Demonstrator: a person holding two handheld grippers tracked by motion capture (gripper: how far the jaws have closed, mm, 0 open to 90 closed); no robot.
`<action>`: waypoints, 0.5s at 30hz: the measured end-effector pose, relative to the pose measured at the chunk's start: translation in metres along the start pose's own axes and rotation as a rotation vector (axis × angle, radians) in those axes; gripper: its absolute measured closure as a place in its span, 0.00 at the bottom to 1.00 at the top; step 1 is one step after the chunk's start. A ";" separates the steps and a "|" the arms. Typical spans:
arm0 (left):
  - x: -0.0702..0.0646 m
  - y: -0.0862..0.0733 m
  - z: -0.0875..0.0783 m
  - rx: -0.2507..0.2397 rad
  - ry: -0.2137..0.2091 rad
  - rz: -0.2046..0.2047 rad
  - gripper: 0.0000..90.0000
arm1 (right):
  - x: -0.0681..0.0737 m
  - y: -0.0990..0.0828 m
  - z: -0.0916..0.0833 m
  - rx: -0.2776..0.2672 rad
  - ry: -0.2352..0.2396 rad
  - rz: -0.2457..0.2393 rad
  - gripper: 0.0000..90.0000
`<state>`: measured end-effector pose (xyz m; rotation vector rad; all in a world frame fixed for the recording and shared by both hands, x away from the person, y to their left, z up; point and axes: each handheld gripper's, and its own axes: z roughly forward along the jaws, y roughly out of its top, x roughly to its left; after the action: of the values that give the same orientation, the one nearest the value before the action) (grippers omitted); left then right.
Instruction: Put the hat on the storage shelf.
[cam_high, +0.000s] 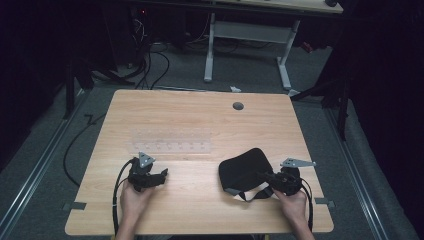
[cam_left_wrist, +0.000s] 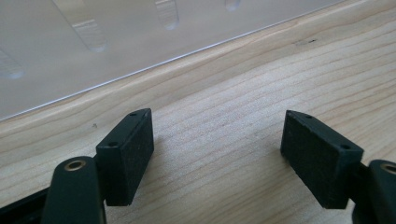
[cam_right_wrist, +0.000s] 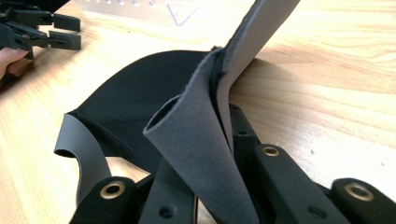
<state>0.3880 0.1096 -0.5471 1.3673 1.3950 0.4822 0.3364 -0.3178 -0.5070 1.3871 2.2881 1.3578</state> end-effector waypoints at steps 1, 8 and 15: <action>0.000 0.000 0.000 0.003 -0.003 0.002 0.28 | 0.001 0.001 -0.001 -0.001 -0.001 0.001 0.94; -0.002 -0.001 0.001 0.021 -0.023 0.008 0.21 | 0.008 0.009 -0.003 0.001 0.017 -0.007 0.94; -0.002 -0.001 0.001 0.024 -0.026 0.015 0.20 | 0.014 0.015 -0.008 -0.016 0.031 -0.023 0.94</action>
<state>0.3877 0.1073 -0.5478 1.3993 1.3745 0.4572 0.3335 -0.3094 -0.4864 1.3395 2.2999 1.3972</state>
